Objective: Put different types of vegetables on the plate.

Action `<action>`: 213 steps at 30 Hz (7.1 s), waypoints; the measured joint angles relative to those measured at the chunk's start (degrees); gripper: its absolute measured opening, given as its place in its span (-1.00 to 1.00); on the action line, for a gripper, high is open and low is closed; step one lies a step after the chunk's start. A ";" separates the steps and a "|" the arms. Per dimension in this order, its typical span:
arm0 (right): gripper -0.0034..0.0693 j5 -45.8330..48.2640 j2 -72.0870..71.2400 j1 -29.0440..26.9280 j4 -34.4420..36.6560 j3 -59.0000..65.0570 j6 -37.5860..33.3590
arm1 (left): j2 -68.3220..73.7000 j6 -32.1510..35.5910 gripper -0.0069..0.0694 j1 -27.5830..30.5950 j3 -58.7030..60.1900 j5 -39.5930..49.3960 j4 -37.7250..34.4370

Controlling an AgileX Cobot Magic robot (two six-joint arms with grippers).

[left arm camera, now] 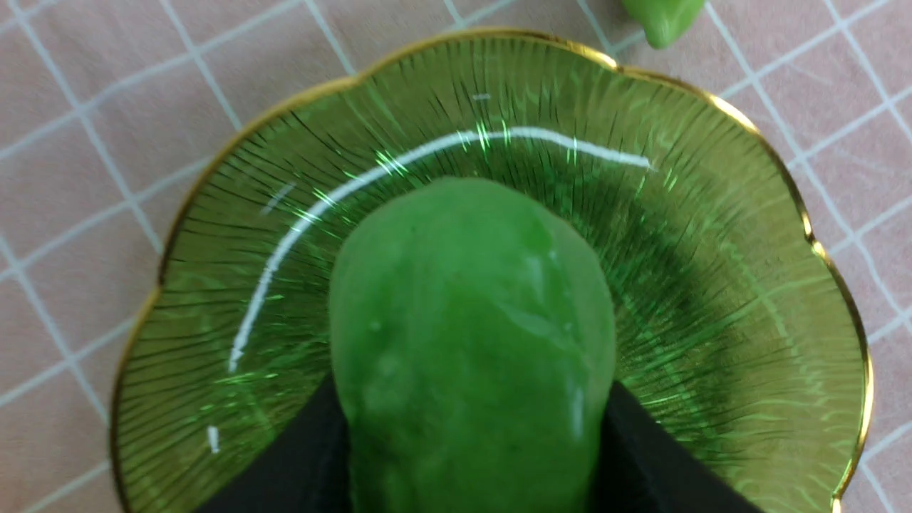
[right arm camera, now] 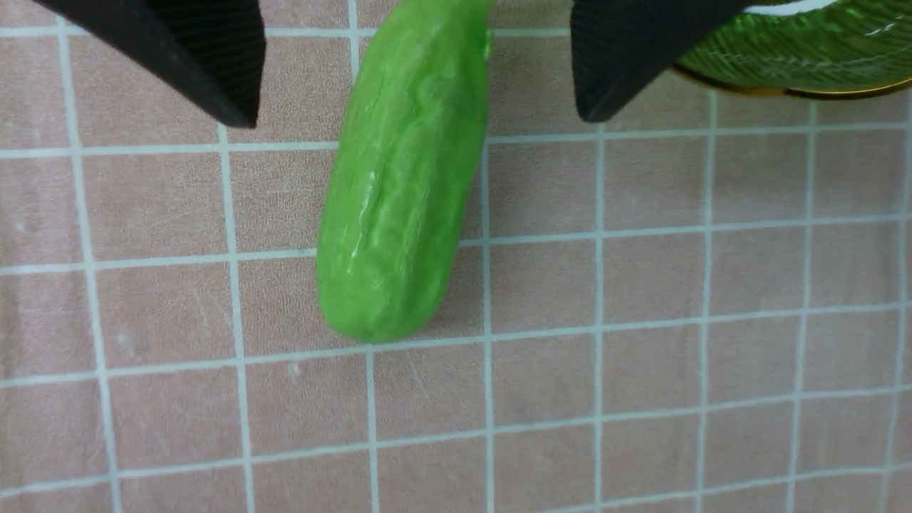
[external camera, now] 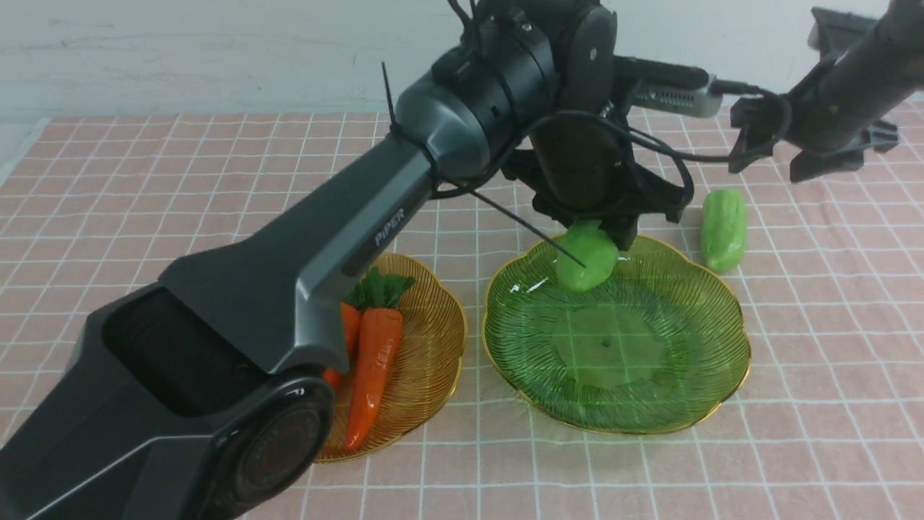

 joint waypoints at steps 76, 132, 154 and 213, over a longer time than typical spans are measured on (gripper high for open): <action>-0.76 7.80 -60.16 12.35 -0.51 22.53 -1.88 | -98.19 -17.45 -0.83 -0.45 93.58 -13.59 18.55; -0.95 -57.35 -124.50 12.35 -1.56 88.90 -5.89 | -119.59 -14.76 -0.83 2.16 103.63 -24.33 28.07; -0.95 -57.35 -124.50 12.35 -1.56 88.90 -5.93 | -137.41 16.60 -0.83 34.73 144.19 -50.20 3.91; -0.95 -37.10 -124.50 -0.38 -7.17 111.46 -10.22 | -137.41 16.71 -0.83 34.73 144.19 -49.75 3.91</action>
